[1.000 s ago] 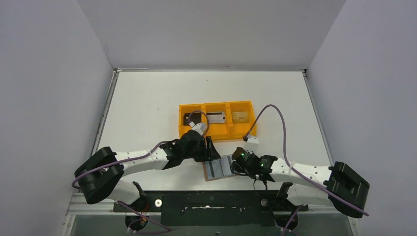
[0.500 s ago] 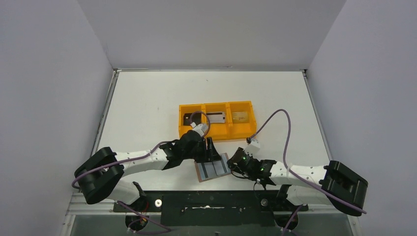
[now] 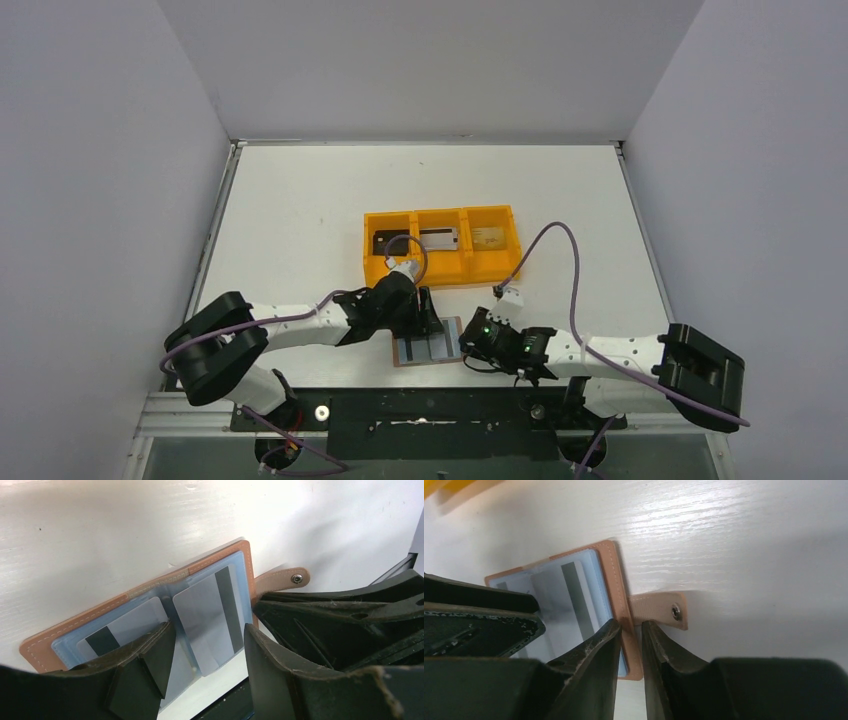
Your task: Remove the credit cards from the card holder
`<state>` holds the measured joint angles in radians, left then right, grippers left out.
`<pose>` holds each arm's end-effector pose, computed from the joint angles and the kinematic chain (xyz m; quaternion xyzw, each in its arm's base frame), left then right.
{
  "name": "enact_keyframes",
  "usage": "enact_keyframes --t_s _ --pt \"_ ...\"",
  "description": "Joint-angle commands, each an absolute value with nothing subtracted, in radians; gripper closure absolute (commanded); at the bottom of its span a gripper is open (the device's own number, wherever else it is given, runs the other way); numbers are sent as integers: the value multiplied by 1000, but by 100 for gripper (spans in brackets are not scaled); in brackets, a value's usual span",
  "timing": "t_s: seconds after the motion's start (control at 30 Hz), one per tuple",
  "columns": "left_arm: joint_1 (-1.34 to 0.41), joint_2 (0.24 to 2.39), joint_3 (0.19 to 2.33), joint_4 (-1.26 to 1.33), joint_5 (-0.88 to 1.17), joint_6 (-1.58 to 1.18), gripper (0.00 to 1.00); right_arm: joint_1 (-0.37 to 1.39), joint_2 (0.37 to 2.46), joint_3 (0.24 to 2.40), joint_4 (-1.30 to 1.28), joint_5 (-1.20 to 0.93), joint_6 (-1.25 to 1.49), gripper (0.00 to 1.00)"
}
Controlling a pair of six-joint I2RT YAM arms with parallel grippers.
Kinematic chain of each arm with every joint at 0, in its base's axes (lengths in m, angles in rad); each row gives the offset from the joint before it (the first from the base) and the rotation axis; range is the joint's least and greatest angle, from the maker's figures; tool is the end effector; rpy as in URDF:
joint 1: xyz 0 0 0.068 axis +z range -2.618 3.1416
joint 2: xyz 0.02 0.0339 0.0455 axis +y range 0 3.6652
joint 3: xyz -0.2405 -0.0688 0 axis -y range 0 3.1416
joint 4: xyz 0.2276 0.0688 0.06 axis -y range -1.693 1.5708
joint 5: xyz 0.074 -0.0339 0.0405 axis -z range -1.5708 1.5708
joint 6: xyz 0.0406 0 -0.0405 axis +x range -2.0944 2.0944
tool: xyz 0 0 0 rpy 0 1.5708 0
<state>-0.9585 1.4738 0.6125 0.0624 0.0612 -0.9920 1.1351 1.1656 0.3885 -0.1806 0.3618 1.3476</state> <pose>0.1534 -0.2227 0.1372 -0.0040 0.9261 -0.3274 0.1876 0.0949 0.1698 0.1261 0.1534 0.9268 0.2254 0.2583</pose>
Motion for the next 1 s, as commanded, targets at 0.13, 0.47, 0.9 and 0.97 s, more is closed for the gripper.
enact_keyframes --t_s 0.13,0.47,0.9,0.97 --pt "-974 1482 617 34 27 -1004 47 1146 1072 471 -213 416 1139 72" --pt "-994 1510 611 41 15 -1023 49 1092 1155 390 1 271 1110 73" --pt "-1000 1501 577 54 -10 -1053 62 1094 1250 340 29 239 1227 83" --pt "-1000 1493 571 60 -13 -1058 65 1095 1242 338 24 240 1231 83"
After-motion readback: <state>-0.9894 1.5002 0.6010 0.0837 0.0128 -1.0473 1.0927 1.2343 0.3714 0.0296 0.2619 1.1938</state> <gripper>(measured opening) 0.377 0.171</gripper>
